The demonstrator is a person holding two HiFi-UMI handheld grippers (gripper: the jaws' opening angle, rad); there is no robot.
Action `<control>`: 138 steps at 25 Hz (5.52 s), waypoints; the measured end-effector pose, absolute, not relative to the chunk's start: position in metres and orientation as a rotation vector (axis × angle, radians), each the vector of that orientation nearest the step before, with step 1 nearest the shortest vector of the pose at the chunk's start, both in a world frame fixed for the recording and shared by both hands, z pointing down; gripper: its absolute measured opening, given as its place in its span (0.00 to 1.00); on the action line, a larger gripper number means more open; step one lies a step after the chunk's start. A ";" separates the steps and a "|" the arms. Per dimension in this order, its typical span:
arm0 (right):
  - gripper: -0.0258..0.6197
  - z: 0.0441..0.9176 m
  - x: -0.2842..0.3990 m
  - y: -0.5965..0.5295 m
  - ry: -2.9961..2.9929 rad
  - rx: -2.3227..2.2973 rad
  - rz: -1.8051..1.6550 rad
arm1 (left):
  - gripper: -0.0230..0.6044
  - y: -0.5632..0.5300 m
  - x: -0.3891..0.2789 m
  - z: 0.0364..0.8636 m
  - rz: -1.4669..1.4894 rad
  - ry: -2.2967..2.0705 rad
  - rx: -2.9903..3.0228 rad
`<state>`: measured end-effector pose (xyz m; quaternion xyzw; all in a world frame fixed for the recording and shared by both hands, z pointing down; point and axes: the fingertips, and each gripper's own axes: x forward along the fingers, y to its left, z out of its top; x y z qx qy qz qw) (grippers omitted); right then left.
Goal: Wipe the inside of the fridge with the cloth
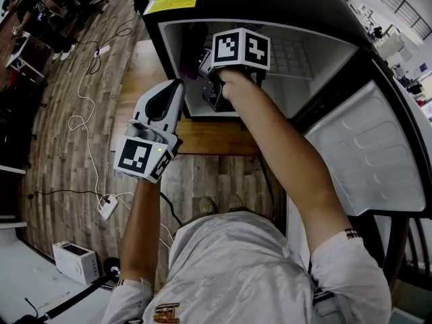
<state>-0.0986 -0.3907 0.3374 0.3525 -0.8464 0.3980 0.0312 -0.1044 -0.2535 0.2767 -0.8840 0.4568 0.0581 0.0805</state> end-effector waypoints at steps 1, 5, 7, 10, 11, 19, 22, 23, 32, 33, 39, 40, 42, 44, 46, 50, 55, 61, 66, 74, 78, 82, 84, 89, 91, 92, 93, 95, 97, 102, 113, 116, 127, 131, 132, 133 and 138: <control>0.21 0.336 -0.098 -0.389 -2.615 1.086 1.225 | 0.04 -0.253 -0.104 0.277 0.173 1.365 -2.643; 0.21 0.323 -0.094 -0.383 -2.668 1.083 1.227 | 0.04 -0.252 -0.104 0.276 0.167 1.367 -2.644; 0.21 0.314 -0.090 -0.379 -2.703 1.087 1.229 | 0.04 -0.252 -0.104 0.277 0.162 1.365 -2.646; 0.21 0.297 -0.083 -0.372 -2.769 1.100 1.241 | 0.04 -0.251 -0.101 0.278 0.157 1.358 -2.649; 0.21 0.291 -0.081 -0.370 -2.794 1.099 1.249 | 0.04 -0.251 -0.101 0.278 0.155 1.355 -2.650; 0.21 0.265 -0.080 -0.361 -2.941 0.996 1.402 | 0.04 -0.252 -0.096 0.276 0.154 1.340 -2.650; 0.21 0.260 -0.081 -0.364 -2.982 0.979 1.413 | 0.04 -0.253 -0.096 0.273 0.155 1.338 -2.644; 0.21 0.258 -0.082 -0.365 -2.996 0.969 1.408 | 0.04 -0.253 -0.097 0.272 0.156 1.339 -2.642; 0.21 0.245 -0.097 -0.377 -3.060 0.899 1.418 | 0.04 -0.260 -0.107 0.272 0.156 1.364 -2.632; 0.21 0.244 -0.099 -0.379 -3.064 0.899 1.417 | 0.04 -0.260 -0.108 0.272 0.157 1.367 -2.631; 0.21 0.254 -0.103 -0.391 -3.049 0.942 1.378 | 0.04 -0.263 -0.110 0.274 0.154 1.377 -2.628; 0.21 0.258 -0.102 -0.393 -3.039 0.957 1.368 | 0.04 -0.264 -0.110 0.275 0.154 1.378 -2.628; 0.21 0.268 -0.102 -0.397 -3.011 0.985 1.347 | 0.04 -0.265 -0.111 0.276 0.153 1.382 -2.629; 0.21 0.278 -0.102 -0.400 -2.971 1.012 1.322 | 0.04 -0.267 -0.112 0.277 0.153 1.384 -2.630; 0.21 0.289 -0.102 -0.403 -2.912 1.040 1.290 | 0.04 -0.268 -0.112 0.278 0.153 1.384 -2.632; 0.21 0.309 -0.102 -0.406 -2.801 1.064 1.238 | 0.04 -0.270 -0.112 0.280 0.155 1.386 -2.639; 0.21 0.318 -0.102 -0.405 -2.731 1.059 1.166 | 0.04 -0.271 -0.110 0.282 0.163 1.383 -2.646; 0.21 0.326 -0.104 -0.399 -2.660 1.073 1.107 | 0.04 -0.268 -0.109 0.281 0.179 1.379 -2.649; 0.21 0.334 -0.105 -0.394 -2.626 1.070 1.128 | 0.04 -0.265 -0.110 0.280 0.190 1.378 -2.649; 0.21 0.332 -0.100 -0.388 -2.668 1.074 1.197 | 0.04 -0.259 -0.108 0.280 0.189 1.371 -2.652; 0.21 0.322 -0.091 -0.380 -2.733 1.097 1.206 | 0.04 -0.256 -0.107 0.281 0.178 1.366 -2.656; 0.21 0.302 -0.080 -0.370 -2.833 1.098 1.264 | 0.04 -0.254 -0.105 0.282 0.170 1.355 -2.662; 0.21 0.291 -0.076 -0.366 -2.884 1.080 1.306 | 0.04 -0.253 -0.102 0.281 0.168 1.345 -2.665; 0.21 0.267 -0.070 -0.364 -2.987 1.040 1.365 | 0.04 -0.251 -0.098 0.278 0.164 1.323 -2.667; 0.21 0.260 -0.070 -0.364 -3.021 1.026 1.375 | 0.04 -0.251 -0.097 0.277 0.164 1.318 -2.666; 0.21 0.257 -0.071 -0.364 -3.036 1.016 1.378 | 0.04 -0.252 -0.097 0.276 0.164 1.317 -2.665; 0.21 0.254 -0.073 -0.364 -3.049 1.005 1.380 | 0.04 -0.252 -0.097 0.276 0.164 1.317 -2.664; 0.21 0.250 -0.077 -0.365 -3.071 0.983 1.380 | 0.04 -0.253 -0.098 0.274 0.164 1.318 -2.660; 0.21 0.246 -0.082 -0.367 -3.084 0.967 1.373 | 0.04 -0.255 -0.100 0.272 0.164 1.320 -2.656; 0.21 0.246 -0.091 -0.377 -3.096 0.963 1.360 | 0.04 -0.259 -0.105 0.270 0.165 1.330 -2.647; 0.22 0.255 -0.101 -0.392 -3.079 0.996 1.306 | 0.04 -0.266 -0.112 0.273 0.172 1.356 -2.638; 0.21 0.267 -0.101 -0.394 -2.985 1.023 1.277 | 0.04 -0.267 -0.111 0.275 0.174 1.357 -2.642; 0.22 0.308 -0.104 -0.395 -2.696 1.067 1.200 | 0.04 -0.268 -0.109 0.277 0.200 1.356 -2.654; 0.22 0.321 -0.103 -0.394 -2.642 1.062 1.200 | 0.04 -0.268 -0.110 0.279 0.208 1.357 -2.657; 0.22 0.325 -0.103 -0.394 -2.628 1.065 1.202 | 0.04 -0.268 -0.110 0.280 0.210 1.356 -2.658; 0.22 0.328 -0.102 -0.394 -2.617 1.067 1.202 | 0.04 -0.267 -0.110 0.280 0.212 1.355 -2.659; 0.22 0.336 -0.101 -0.393 -2.589 1.080 1.204 | 0.04 -0.268 -0.112 0.282 0.214 1.359 -2.665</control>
